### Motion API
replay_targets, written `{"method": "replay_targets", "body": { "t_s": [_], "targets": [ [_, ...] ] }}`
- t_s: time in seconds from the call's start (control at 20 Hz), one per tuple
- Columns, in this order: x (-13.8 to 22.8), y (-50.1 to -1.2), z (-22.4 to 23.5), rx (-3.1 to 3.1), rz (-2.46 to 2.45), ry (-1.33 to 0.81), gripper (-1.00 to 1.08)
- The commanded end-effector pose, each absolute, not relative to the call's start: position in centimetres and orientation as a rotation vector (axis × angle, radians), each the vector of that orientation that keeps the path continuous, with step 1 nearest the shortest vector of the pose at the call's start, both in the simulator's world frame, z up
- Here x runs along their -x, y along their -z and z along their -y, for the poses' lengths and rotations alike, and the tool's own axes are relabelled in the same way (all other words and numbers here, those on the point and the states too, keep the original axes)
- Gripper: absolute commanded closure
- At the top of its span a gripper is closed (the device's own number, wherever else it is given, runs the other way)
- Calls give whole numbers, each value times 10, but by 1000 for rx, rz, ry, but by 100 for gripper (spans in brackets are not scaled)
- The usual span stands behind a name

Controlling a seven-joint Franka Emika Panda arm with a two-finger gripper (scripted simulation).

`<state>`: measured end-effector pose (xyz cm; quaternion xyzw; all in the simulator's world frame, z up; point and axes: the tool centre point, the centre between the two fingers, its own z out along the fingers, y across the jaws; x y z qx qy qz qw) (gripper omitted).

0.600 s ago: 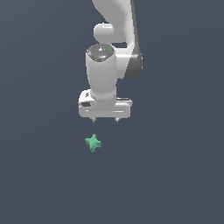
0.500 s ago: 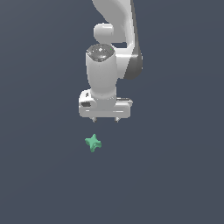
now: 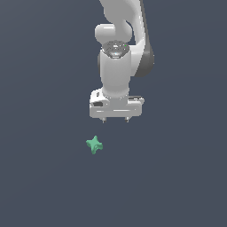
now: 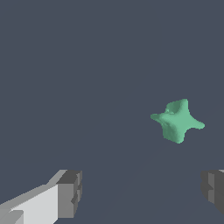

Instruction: Pick up the object and move it to a goal position.

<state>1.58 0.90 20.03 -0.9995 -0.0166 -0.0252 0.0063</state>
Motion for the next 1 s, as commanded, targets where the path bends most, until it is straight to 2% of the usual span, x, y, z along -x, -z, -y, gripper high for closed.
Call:
{"method": "replay_targets", "body": {
  "t_s": [0.0, 0.95],
  "targets": [
    [-16, -200, -9, 3127, 52, 78, -92],
    [-37, -160, 32, 3116, 408, 47, -92]
  ]
}}
